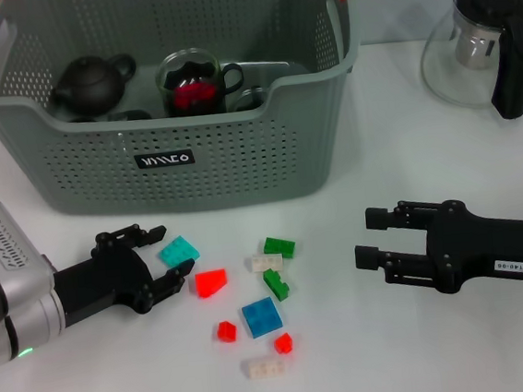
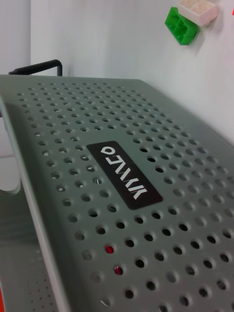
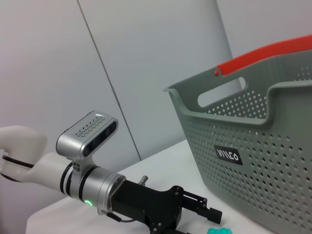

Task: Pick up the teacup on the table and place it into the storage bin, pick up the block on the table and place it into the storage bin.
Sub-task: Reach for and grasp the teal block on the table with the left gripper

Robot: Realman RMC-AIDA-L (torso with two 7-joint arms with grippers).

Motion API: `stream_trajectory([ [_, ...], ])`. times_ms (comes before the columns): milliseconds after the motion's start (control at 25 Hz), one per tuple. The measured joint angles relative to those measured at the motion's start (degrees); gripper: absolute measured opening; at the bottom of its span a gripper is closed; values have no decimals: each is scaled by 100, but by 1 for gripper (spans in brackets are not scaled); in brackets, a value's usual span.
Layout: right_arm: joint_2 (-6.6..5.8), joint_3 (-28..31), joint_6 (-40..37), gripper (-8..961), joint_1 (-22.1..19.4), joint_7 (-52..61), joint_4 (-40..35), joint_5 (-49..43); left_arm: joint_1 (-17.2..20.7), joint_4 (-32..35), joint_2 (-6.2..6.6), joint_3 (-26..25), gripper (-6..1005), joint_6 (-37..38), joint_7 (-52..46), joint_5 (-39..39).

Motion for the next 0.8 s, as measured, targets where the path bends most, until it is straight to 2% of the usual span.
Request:
stream_trajectory([
  [800, 0, 0, 6, 674, 0, 0, 0, 0, -5, 2, 20, 128, 527, -7, -313, 72],
])
